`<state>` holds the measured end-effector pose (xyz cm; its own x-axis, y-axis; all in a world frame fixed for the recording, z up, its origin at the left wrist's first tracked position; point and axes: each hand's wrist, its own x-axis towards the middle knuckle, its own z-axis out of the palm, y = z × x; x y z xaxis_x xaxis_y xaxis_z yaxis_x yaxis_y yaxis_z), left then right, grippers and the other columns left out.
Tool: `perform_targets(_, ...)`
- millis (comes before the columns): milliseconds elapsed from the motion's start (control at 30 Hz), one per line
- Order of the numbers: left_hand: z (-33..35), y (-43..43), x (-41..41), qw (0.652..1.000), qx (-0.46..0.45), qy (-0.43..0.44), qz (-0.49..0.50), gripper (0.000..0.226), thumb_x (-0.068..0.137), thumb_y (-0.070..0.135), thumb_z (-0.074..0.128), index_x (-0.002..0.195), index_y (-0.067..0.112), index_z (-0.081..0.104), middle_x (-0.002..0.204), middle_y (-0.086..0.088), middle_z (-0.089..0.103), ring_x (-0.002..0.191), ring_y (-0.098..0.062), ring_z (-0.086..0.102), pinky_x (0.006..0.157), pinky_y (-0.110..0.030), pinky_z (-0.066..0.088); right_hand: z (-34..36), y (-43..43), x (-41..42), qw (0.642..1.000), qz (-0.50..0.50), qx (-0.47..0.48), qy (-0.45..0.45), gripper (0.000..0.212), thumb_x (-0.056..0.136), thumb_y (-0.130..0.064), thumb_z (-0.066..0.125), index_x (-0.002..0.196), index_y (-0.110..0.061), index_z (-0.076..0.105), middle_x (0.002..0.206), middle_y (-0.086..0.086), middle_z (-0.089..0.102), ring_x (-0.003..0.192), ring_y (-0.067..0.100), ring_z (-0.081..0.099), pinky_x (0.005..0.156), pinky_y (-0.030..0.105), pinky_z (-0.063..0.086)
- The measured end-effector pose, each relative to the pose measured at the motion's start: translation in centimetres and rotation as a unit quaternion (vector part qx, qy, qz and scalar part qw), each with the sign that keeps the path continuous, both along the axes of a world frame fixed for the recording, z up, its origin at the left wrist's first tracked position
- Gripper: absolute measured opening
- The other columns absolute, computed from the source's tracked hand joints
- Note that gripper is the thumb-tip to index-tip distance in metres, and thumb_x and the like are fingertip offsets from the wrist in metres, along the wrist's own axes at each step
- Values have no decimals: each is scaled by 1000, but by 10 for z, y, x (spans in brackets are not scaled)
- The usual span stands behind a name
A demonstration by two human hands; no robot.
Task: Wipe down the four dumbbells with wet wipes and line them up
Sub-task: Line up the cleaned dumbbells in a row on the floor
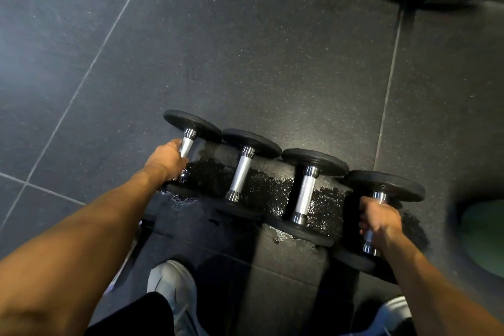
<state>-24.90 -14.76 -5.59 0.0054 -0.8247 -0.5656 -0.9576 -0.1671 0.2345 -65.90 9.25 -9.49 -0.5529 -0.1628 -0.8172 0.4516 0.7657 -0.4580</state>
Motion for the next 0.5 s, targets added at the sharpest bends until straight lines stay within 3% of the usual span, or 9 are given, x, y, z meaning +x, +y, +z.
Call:
perform_targets(67,0,0,1,1000,13,-4,-11,42,98,13,66,139,13,55,111,-15,65,99,-37,64,91,-42,54,-5,2,-1,1000,6,6,11,13,87,-8,58,77,-14,52,57,5,40,43,18,33,45,27,28)
perform_targets(300,-4,0,2,998,40,-32,-39,53,97,12,68,146,11,49,131,-25,65,112,-43,63,100,-49,50,-13,8,-6,997,41,-2,58,10,91,-16,65,84,-11,60,62,9,54,46,22,47,48,30,41)
perform_targets(400,2,4,-5,991,76,-78,-75,59,96,21,71,145,1,42,134,-30,61,117,-46,60,102,-52,48,-5,8,-10,985,133,19,108,11,96,-22,60,100,-12,62,86,13,65,66,27,61,63,37,54)
perform_targets(433,9,6,-9,987,85,-95,-93,60,97,25,70,144,0,43,135,-31,61,120,-47,60,102,-51,48,-1,9,-11,974,182,48,129,14,99,-25,56,106,-14,61,96,13,65,71,23,60,67,33,53)
perform_targets(500,27,13,-15,974,103,-115,-164,49,99,31,66,138,6,52,133,-27,64,119,-43,62,100,-46,52,18,13,-9,955,240,75,158,17,103,-24,48,115,-16,59,105,11,57,67,12,46,61,20,39)
